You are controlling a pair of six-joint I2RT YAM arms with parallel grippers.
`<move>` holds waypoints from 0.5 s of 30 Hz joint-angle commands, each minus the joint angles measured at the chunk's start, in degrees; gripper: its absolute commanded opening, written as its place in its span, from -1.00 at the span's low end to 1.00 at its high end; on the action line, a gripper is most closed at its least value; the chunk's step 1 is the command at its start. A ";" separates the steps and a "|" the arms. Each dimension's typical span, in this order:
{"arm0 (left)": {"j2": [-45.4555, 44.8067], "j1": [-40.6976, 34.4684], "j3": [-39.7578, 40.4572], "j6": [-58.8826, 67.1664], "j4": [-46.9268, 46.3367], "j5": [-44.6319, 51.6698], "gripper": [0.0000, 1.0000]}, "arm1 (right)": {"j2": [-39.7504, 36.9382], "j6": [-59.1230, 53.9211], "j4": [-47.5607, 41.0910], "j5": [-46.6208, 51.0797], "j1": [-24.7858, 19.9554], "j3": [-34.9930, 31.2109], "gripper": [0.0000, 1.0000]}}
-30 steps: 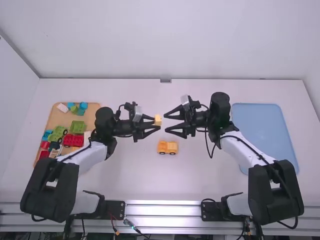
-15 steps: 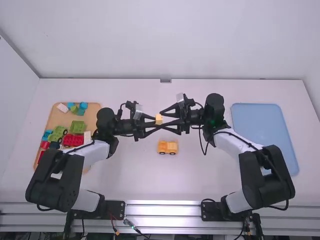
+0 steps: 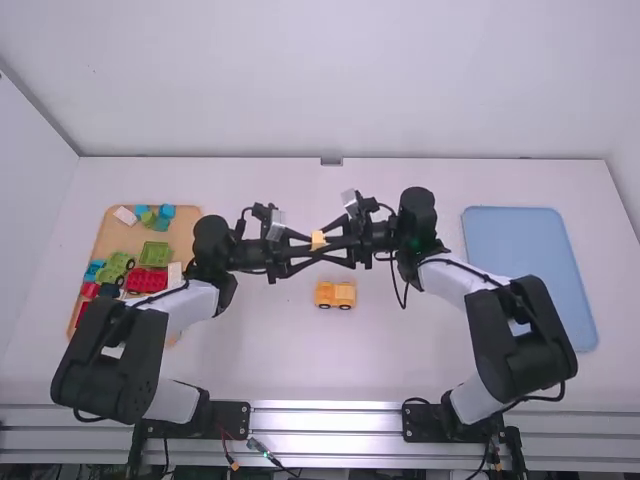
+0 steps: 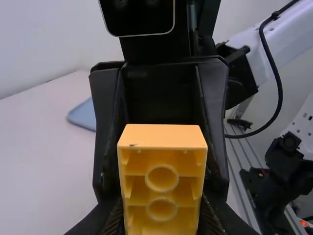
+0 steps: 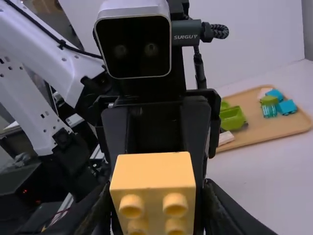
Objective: Assemble lego blocks to make yellow taxi
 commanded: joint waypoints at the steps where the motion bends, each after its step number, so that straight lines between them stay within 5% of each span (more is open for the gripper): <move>1: 0.13 -0.42 0.50 2.32 -1.36 1.90 -0.97 | 0.35 0.17 0.90 0.00 -0.37 2.01 -0.12; 8: 0.13 -0.44 0.50 2.51 -2.73 1.92 -0.97 | 0.35 0.37 1.97 -0.79 0.50 2.25 -0.11; 10: 0.13 -0.44 0.33 2.58 -2.97 1.88 -0.97 | 0.35 0.63 2.40 -0.83 0.35 2.23 0.28; 15: 0.13 -0.44 0.31 2.69 -2.80 1.86 -0.97 | 0.33 2.58 5.64 -2.27 0.00 2.23 0.62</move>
